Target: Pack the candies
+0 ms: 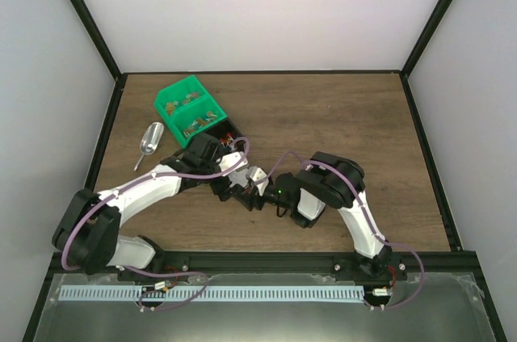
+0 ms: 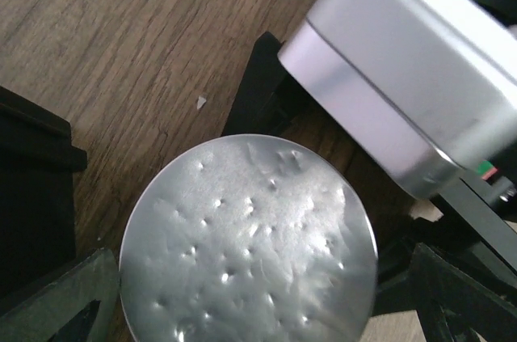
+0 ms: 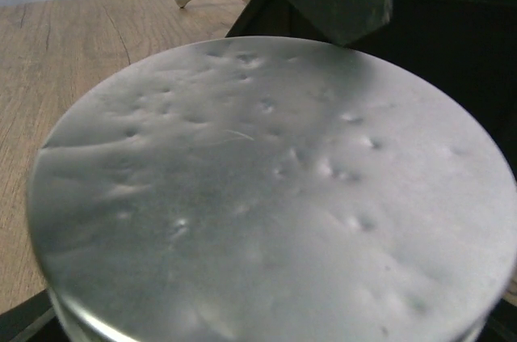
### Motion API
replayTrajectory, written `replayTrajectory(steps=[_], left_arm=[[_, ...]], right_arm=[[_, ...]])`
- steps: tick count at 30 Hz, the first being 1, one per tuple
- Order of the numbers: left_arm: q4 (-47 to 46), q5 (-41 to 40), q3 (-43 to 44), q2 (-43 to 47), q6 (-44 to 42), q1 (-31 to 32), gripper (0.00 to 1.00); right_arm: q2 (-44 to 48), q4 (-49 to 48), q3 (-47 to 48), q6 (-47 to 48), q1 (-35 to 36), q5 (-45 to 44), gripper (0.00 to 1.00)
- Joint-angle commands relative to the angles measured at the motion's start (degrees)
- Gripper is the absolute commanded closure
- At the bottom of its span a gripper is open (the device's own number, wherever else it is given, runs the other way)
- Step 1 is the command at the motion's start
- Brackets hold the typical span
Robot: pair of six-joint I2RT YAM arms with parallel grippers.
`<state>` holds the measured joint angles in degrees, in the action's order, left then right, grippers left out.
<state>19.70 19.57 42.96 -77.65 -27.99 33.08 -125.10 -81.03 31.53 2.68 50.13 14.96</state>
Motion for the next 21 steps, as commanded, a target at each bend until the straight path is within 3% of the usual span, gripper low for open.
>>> replayTrajectory(steps=[1, 4, 13, 21], left_arm=[[-4.3, -4.5, 0.1, -1.6, 2.9, 1.3, 0.0], [-5.0, -5.5, -0.2, -2.2, 2.7, 1.5, 0.0], [-1.1, -3.0, 0.1, -4.4, -4.5, 1.0, 0.14], [10.1, 5.6, 3.7, -8.4, -19.9, -3.1, 0.18]], right_arm=[[-3.3, 9.7, -0.5, -2.7, 0.3, -2.2, 0.24], [-3.3, 9.8, -0.5, -2.8, 0.3, -1.9, 0.24], [-2.8, 9.8, -1.0, -2.2, 0.3, 2.5, 0.25], [-1.9, 8.5, -2.6, -0.7, 0.3, 7.6, 0.26]])
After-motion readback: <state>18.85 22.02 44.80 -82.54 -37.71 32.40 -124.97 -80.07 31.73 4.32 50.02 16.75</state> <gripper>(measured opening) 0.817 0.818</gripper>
